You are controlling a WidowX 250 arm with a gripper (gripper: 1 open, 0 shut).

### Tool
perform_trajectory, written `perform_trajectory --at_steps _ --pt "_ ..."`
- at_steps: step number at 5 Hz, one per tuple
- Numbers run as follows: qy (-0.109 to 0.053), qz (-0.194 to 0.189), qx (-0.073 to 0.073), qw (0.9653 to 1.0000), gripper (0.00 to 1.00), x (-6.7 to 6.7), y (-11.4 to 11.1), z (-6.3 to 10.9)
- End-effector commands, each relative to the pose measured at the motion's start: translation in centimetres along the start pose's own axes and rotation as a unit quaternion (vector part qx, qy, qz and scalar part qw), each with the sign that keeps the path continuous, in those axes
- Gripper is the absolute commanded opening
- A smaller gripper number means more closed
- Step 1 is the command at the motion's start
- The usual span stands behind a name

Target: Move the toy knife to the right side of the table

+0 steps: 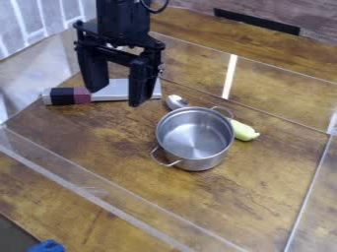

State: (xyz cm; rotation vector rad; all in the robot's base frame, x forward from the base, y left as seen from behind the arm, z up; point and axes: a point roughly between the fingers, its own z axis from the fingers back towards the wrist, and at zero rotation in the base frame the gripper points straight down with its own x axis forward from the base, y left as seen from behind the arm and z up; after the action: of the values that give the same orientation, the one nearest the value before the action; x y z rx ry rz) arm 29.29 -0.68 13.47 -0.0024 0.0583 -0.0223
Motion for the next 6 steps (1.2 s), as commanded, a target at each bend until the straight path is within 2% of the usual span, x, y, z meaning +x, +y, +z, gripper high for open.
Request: perform_trajectory --at_steps 1,2,3,4,5,6 --pt "0.013 -0.066 0.005 0.9977 1.00 0.7 0.7 -0.4" --pt "0.019 -0.189 0.027 0.9814 1.00 1.6 3.1 0.2" --pt "0.024 -0.261 0.044 0.9641 1.00 0.7 4.9 0.9" --pt "0.028 -0.297 0.055 0.9530 1.00 -0.1 5.9 1.5" --pt "0.034 -0.322 0.062 0.9442 1.00 -0.7 8.6 0.7" --pt "0.028 -0.315 0.063 0.9466 0.00 -1.1 10.0 0.3"
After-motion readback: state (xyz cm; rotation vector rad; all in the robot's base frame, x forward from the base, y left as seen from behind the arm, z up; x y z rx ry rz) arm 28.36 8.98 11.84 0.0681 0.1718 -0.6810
